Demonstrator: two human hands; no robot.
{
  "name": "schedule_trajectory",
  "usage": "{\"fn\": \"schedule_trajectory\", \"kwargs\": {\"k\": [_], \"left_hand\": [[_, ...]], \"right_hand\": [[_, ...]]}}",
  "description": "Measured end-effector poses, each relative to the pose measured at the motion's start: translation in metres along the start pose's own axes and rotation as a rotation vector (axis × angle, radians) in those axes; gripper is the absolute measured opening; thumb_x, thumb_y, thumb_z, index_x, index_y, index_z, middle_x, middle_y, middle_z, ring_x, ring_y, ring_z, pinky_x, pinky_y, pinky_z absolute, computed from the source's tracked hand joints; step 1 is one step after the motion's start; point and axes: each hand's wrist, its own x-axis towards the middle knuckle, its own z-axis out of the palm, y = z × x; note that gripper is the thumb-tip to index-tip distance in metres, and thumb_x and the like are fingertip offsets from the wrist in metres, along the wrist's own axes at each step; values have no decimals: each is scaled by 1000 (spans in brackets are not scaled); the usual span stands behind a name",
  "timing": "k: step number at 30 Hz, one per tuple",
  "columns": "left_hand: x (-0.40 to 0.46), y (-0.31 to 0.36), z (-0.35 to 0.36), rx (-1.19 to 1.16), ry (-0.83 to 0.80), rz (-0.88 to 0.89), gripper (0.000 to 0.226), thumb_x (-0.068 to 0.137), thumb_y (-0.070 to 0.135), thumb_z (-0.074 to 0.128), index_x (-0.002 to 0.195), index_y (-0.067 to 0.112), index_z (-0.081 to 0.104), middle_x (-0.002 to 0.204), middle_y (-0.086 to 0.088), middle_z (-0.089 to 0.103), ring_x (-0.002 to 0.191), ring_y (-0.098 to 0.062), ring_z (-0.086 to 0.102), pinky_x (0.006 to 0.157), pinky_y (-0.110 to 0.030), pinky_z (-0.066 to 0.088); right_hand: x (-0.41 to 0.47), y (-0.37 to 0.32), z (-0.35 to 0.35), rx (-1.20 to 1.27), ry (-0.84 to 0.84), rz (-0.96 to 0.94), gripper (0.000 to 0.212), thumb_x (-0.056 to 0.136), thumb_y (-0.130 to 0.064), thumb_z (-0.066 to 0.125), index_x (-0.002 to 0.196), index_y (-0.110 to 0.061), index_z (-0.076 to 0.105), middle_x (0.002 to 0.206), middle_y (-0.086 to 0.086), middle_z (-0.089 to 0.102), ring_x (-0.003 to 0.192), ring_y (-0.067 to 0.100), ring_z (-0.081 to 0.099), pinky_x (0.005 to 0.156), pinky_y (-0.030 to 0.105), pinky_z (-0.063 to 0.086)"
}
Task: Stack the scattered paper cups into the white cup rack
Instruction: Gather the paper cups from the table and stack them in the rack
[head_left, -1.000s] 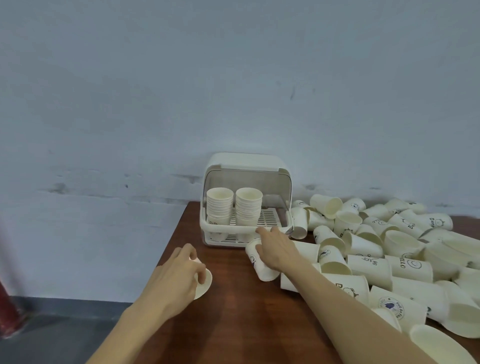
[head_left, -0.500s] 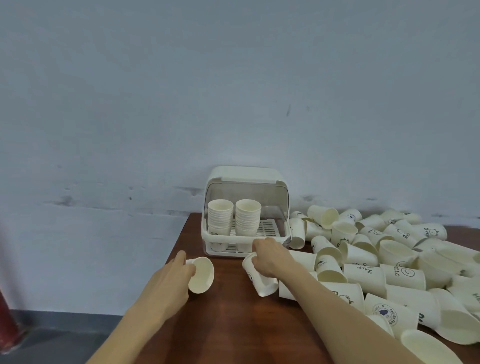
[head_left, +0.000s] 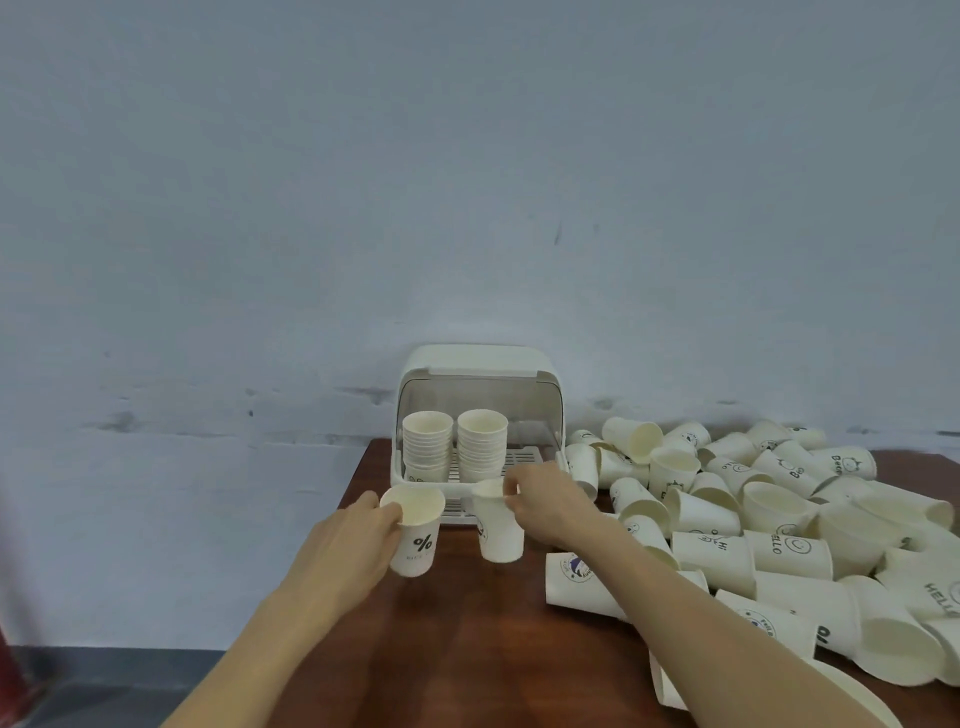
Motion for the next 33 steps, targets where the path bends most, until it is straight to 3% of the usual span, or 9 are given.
{"fn": "schedule_trajectory", "kwargs": {"k": [6,12,17,23,29,33], "left_hand": [[29,8,-24,-91,148,19,25,99,35,38,102,19,57,92,0,51,83,-26,58,71,-39,49],[60,13,-51,-87,313,-19,27,100,33,36,106,18,57,94,-3,55,83,-32,59,71,-40,49],[83,10,-64,-98,412,-57,27,98,30,39,106,16,60,97,-6,57,80,-34,59,70,-40,50],[104,6,-62,-112,461,-122,28,98,28,39,108,13,61,98,-9,57,80,-37,58,70,-41,49],[119,9,-55,-129,476,-171,28,100,27,38,106,11,60,99,-11,54,78,-36,56,65,-37,42],[128,10,-50,-127,454,-162,29,100,28,37,108,11,59,98,-11,53,80,-36,57,66,-39,44]], "right_hand": [[11,4,-29,61,192,-65,15,87,-10,49,93,-18,61,97,5,65,93,27,57,68,33,44],[41,-5,-64,106,384,-106,18,92,-14,46,101,-15,62,96,8,63,93,28,55,75,39,47],[69,-19,-73,106,447,-100,19,94,-18,42,103,-16,59,94,8,58,86,32,55,76,44,48],[84,-19,-50,15,405,-68,22,95,-15,39,109,-12,57,97,11,56,82,32,51,76,44,47],[90,-10,-31,-33,290,-40,20,88,-5,47,98,-12,63,96,9,63,87,32,57,71,41,50],[89,-7,-22,-70,249,-21,25,90,-7,49,102,-15,69,97,9,67,89,32,61,68,37,51]]}}
